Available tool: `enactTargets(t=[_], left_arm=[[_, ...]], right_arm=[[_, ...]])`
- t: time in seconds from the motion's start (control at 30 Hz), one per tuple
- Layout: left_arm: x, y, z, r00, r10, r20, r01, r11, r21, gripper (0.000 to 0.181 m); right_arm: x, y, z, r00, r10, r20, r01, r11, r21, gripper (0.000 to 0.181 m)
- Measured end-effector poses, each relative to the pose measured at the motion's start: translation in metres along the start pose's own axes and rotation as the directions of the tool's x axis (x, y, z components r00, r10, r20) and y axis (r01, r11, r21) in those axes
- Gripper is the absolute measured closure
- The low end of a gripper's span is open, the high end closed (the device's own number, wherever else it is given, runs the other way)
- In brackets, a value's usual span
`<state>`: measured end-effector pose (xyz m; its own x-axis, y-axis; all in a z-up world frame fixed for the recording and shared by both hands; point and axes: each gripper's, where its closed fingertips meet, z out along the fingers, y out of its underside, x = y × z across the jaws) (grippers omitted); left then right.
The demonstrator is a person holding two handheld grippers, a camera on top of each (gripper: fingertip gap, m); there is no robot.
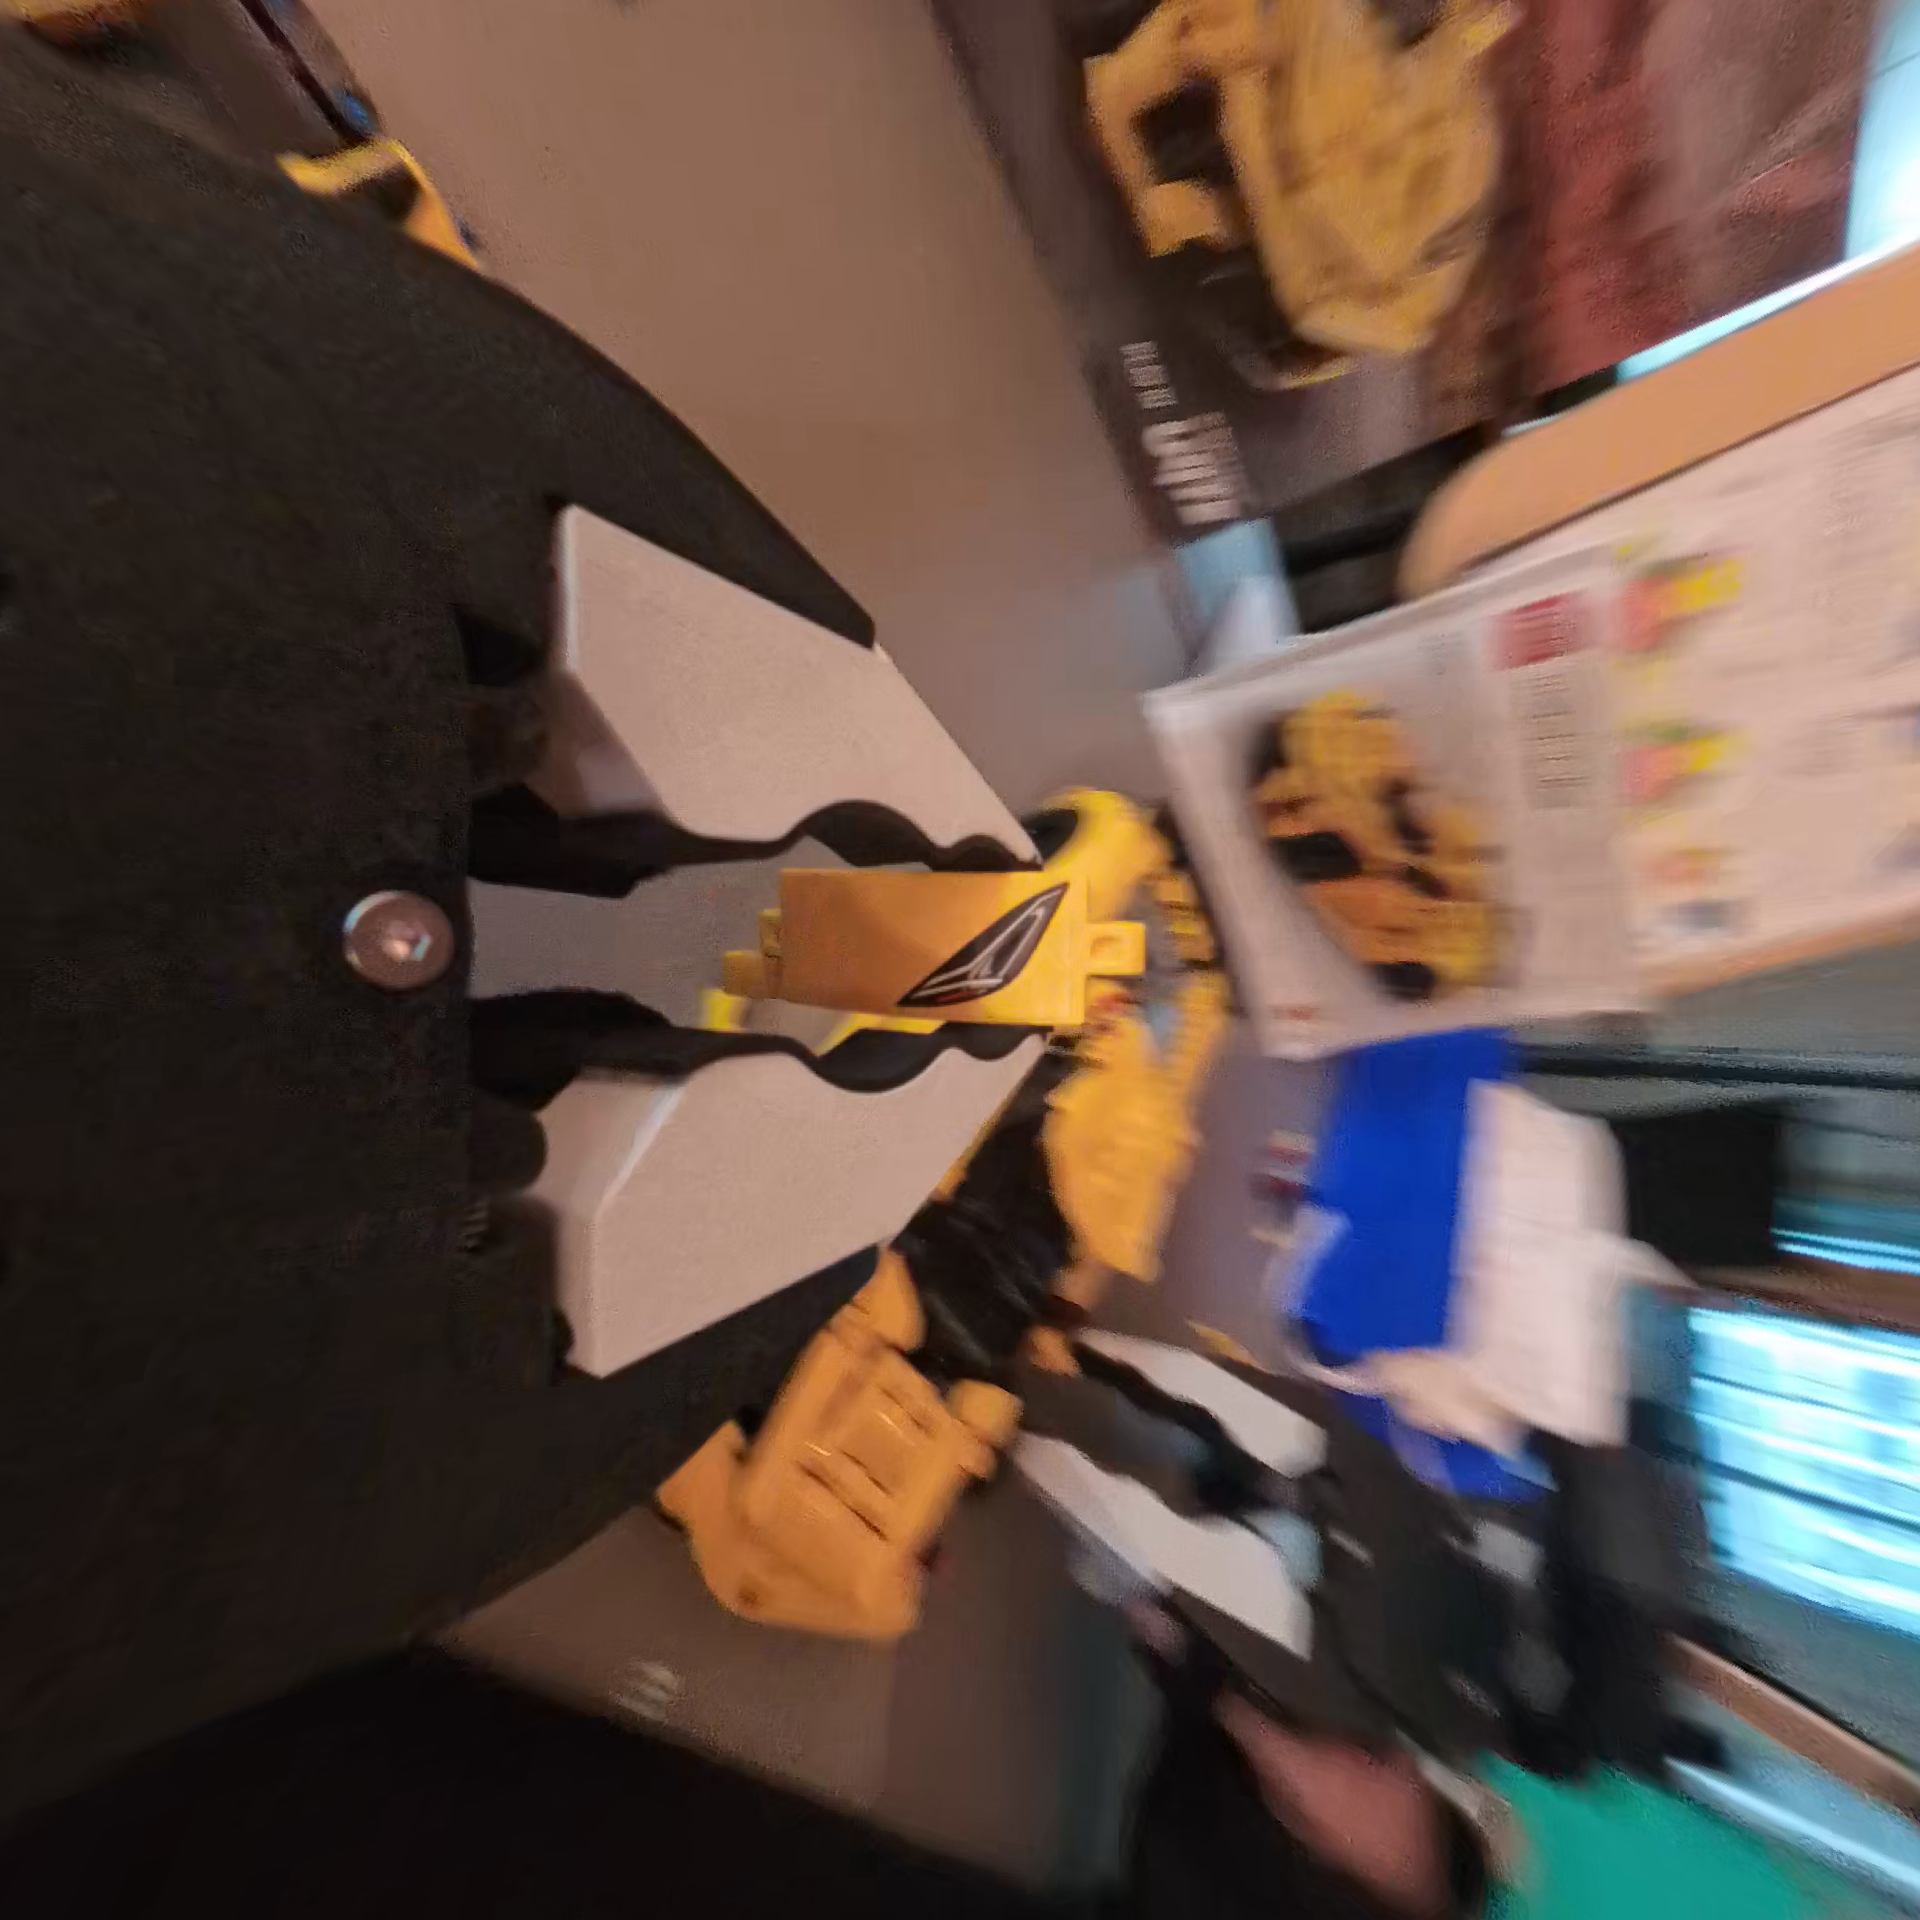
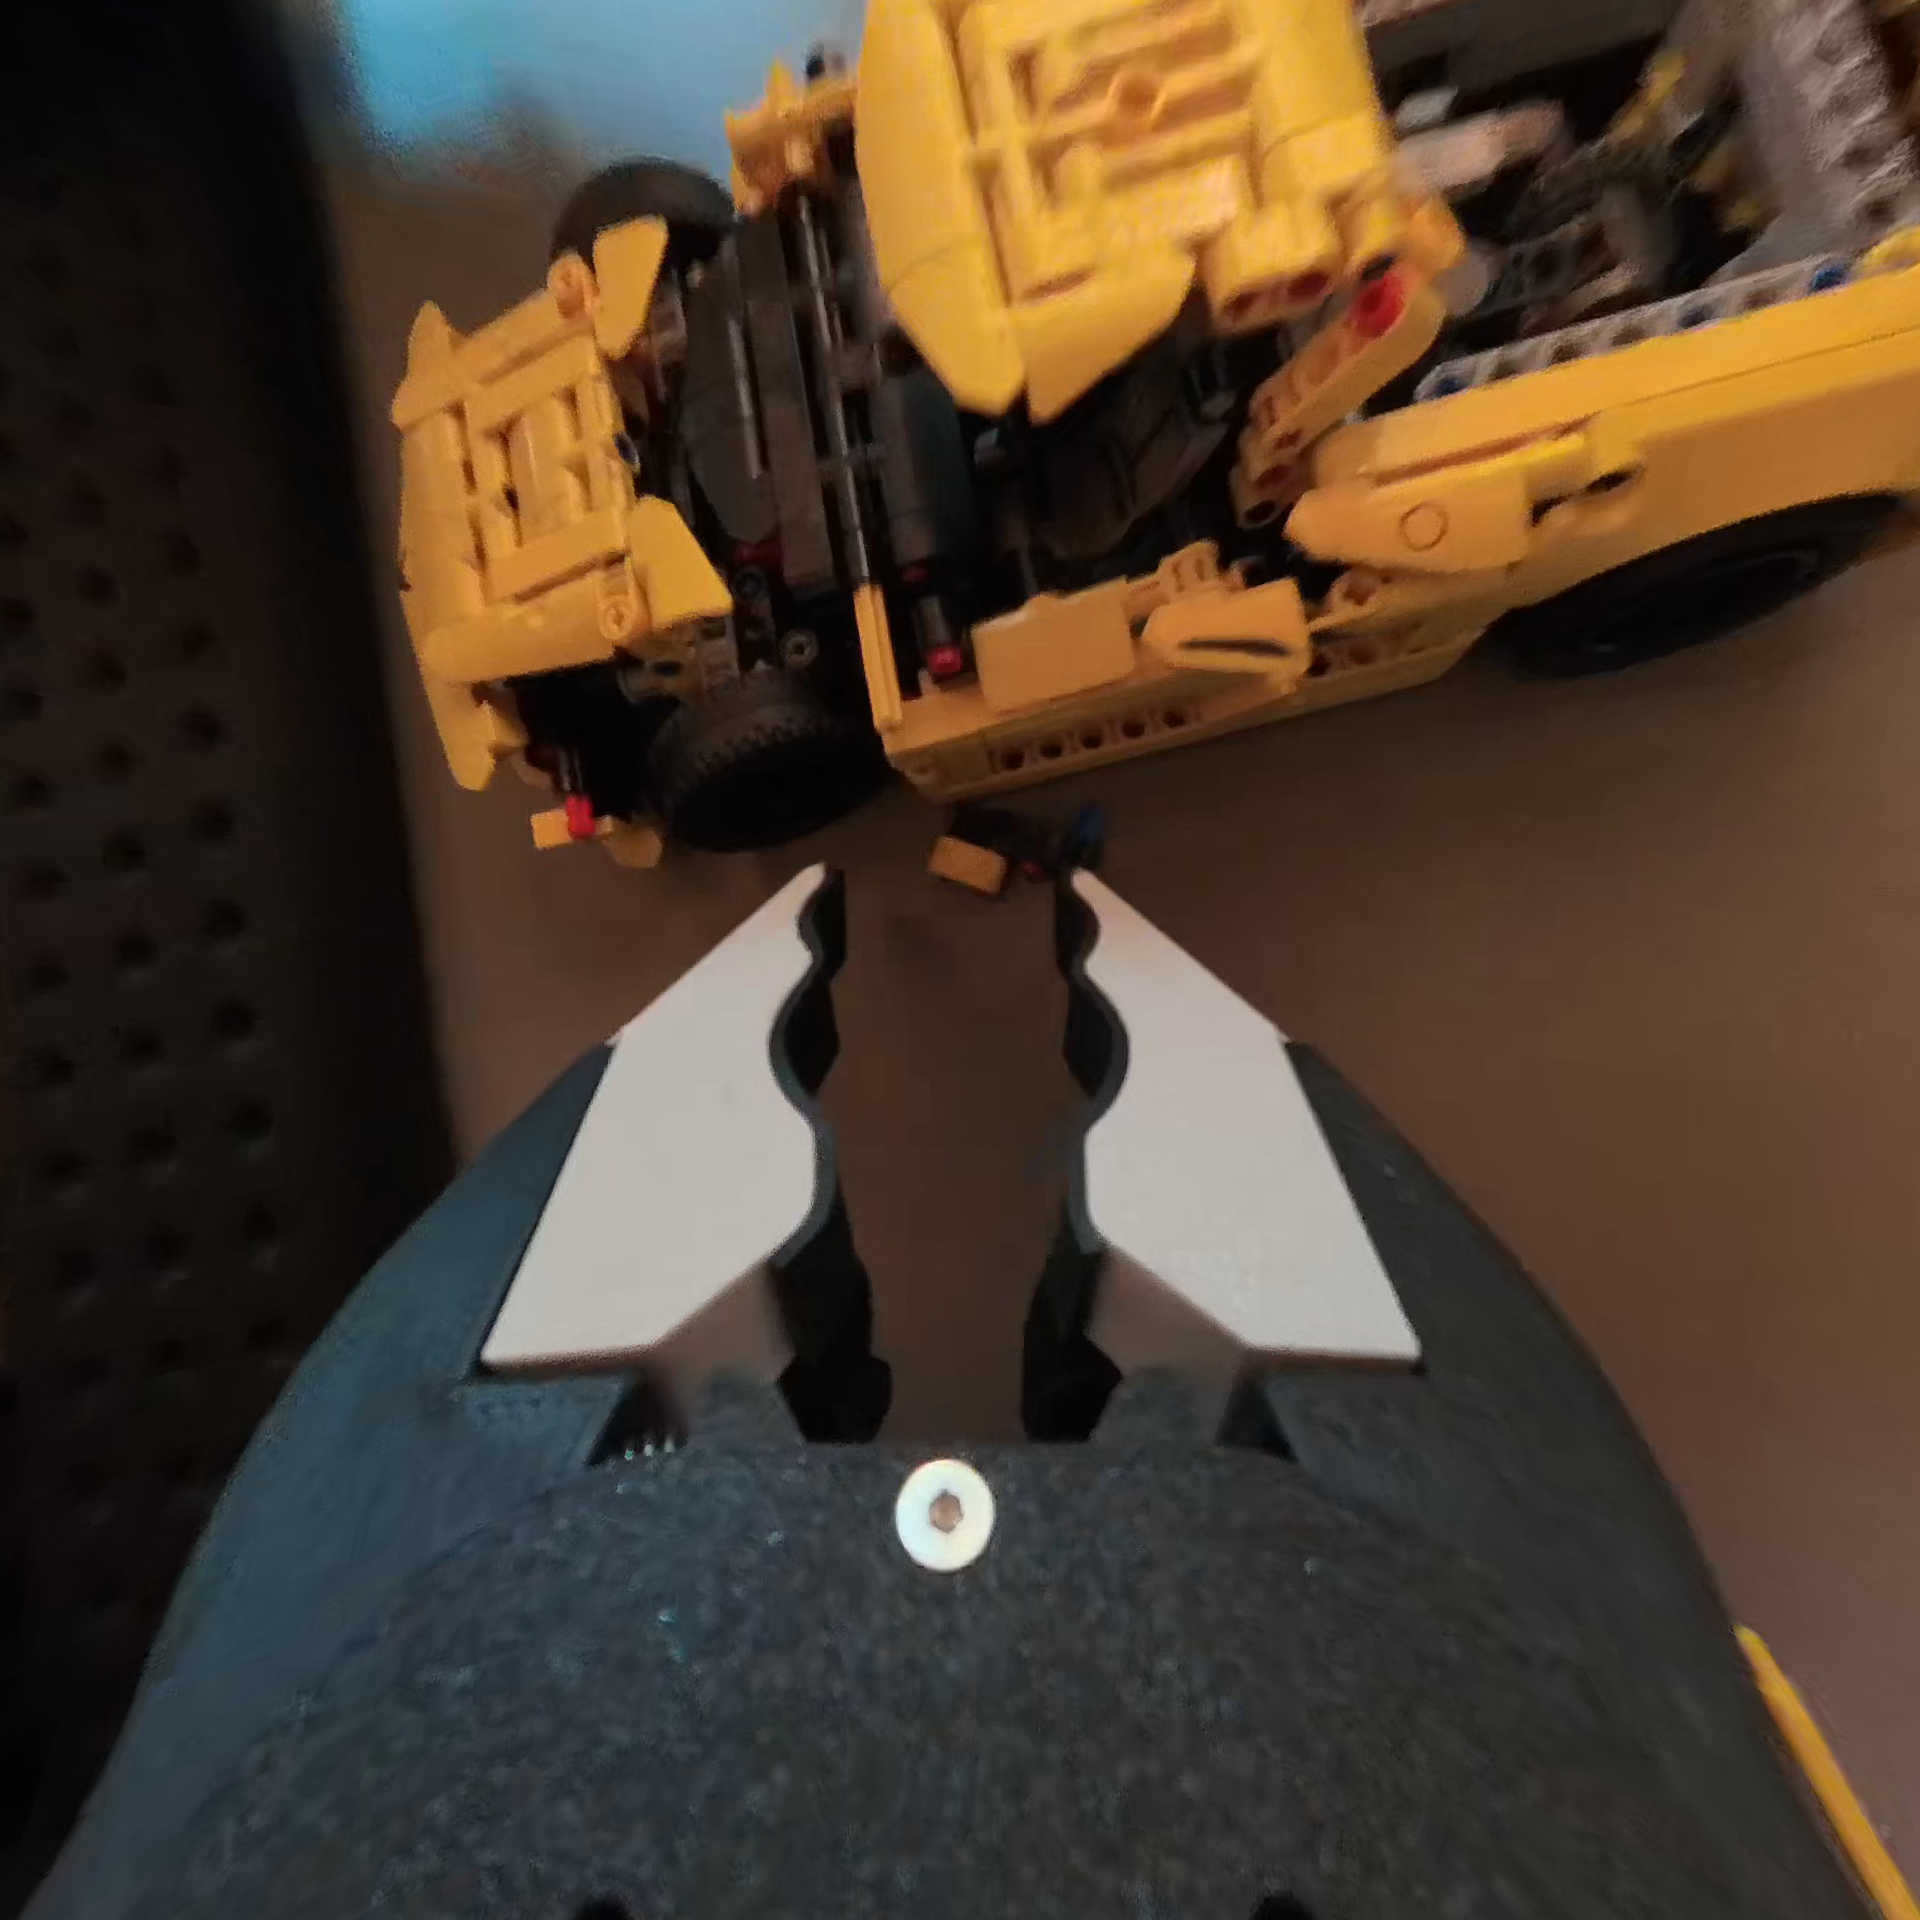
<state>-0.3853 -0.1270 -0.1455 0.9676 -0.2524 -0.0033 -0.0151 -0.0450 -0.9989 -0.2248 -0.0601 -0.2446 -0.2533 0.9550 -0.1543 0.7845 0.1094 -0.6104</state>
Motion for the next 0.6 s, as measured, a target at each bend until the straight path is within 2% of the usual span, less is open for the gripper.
enactTargets(t=[0.03,0.07,0.13,0.17,0.2,0.27,0.37,0.43,0.53,0.6], left_arm=[[0.001,-0.016,-0.006,0.993,-0.104,-0.049,0.109,0.989,0.099,0.156],[0.003,-0.026,-0.012,0.960,-0.243,-0.141,0.261,0.956,0.130,0.156],[0.007,-0.044,-0.023,0.804,-0.474,-0.360,0.548,0.825,0.140,0.156],[0.006,-0.054,-0.029,0.719,-0.530,-0.450,0.647,0.746,0.154,0.156],[0.004,-0.062,-0.034,0.655,-0.557,-0.512,0.711,0.683,0.166,0.156],[0.005,-0.072,-0.042,0.591,-0.551,-0.588,0.760,0.625,0.178,0.156],[0.015,-0.082,-0.052,0.511,-0.516,-0.687,0.798,0.582,0.157,0.155],[0.020,-0.087,-0.057,0.446,-0.501,-0.741,0.825,0.551,0.124,0.156],[0.028,-0.089,-0.058,0.381,-0.497,-0.780,0.840,0.539,0.067,0.156],[0.037,-0.086,-0.054,0.387,-0.500,-0.775,0.821,0.570,0.042,0.156]], right_arm=[[0.001,-0.011,-0.008,1.000,-0.002,-0.027,0.003,0.999,0.033,0.135],[-0.001,-0.027,-0.017,0.998,-0.013,-0.057,0.017,0.996,0.085,0.134],[-0.014,-0.073,-0.035,0.993,-0.049,-0.105,0.074,0.967,0.243,0.133],[-0.030,-0.099,-0.041,0.994,-0.059,-0.087,0.086,0.933,0.349,0.132],[-0.052,-0.124,-0.042,0.998,-0.064,-0.013,0.063,0.887,0.457,0.132],[-0.095,-0.157,-0.028,0.977,-0.045,0.208,-0.088,0.805,0.586,0.132],[-0.112,-0.178,0.007,0.903,0.064,0.425,-0.334,0.729,0.598,0.136],[-0.127,-0.188,0.007,0.828,0.060,0.558,-0.436,0.695,0.572,0.135],[-0.137,-0.197,0.002,0.812,0.015,0.583,-0.444,0.664,0.601,0.146],[-0.144,-0.197,0.008,0.809,0.012,0.588,-0.431,0.691,0.580,0.145]])
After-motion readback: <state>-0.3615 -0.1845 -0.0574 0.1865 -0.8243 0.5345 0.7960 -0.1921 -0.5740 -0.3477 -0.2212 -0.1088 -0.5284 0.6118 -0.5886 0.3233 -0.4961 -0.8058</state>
